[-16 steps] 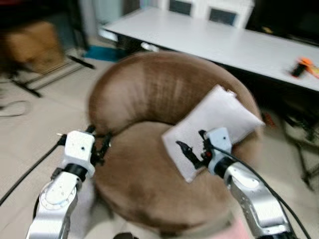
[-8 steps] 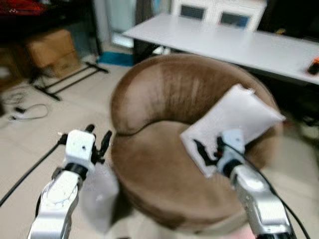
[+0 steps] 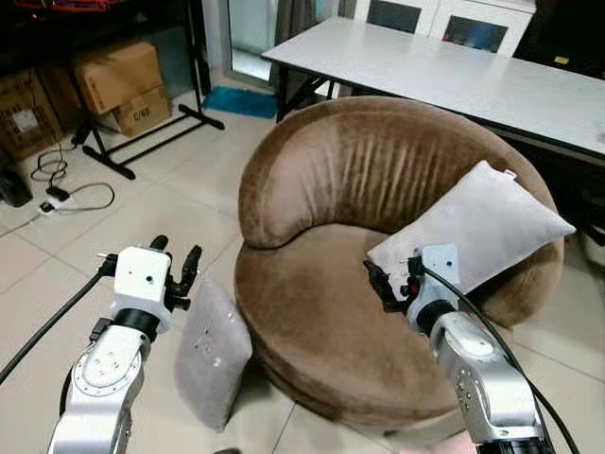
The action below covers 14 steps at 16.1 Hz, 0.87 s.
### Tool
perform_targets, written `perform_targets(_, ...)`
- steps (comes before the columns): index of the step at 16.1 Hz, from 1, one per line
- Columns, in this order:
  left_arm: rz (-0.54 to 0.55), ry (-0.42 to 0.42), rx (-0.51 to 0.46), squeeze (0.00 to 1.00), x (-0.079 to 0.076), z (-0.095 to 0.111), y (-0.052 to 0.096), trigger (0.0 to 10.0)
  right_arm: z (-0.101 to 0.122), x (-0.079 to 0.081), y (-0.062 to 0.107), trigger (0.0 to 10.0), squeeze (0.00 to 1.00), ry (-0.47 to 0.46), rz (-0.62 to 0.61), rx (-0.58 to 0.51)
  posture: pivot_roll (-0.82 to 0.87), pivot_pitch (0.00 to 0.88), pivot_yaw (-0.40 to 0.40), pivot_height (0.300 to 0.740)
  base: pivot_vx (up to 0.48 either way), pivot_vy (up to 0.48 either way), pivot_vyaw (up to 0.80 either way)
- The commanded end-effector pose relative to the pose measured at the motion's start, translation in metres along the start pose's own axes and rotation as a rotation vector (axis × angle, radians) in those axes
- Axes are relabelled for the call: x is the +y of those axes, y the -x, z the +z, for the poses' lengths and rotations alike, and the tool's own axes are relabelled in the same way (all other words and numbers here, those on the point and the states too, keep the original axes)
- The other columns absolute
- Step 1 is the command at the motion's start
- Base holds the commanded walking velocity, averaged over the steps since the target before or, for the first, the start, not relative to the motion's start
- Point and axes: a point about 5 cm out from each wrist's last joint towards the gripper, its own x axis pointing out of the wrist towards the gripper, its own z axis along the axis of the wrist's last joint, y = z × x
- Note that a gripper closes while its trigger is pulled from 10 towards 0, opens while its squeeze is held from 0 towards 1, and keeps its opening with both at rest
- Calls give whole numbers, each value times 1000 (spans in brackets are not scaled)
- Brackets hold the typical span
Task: Move the pillow to the sofa from floor
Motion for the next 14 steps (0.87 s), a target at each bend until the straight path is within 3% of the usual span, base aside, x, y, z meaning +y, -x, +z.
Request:
perform_targets(1,4,-1,-11,0,0,3,0,10000,2,-2,1,10000,0,-4,1,-3,21,0,-54,740,0,277,0)
perform_targets(11,0,4,-17,0,1,4,-3,10000,3,-2,1,10000,0,-35,3,4,17,0,-41,740,0,337,0)
perform_targets(14,10,33,-30,0,1,8,-4,10000,3,0,0,10000,0,-45,10,3,19,0,-40,740,0,0,0)
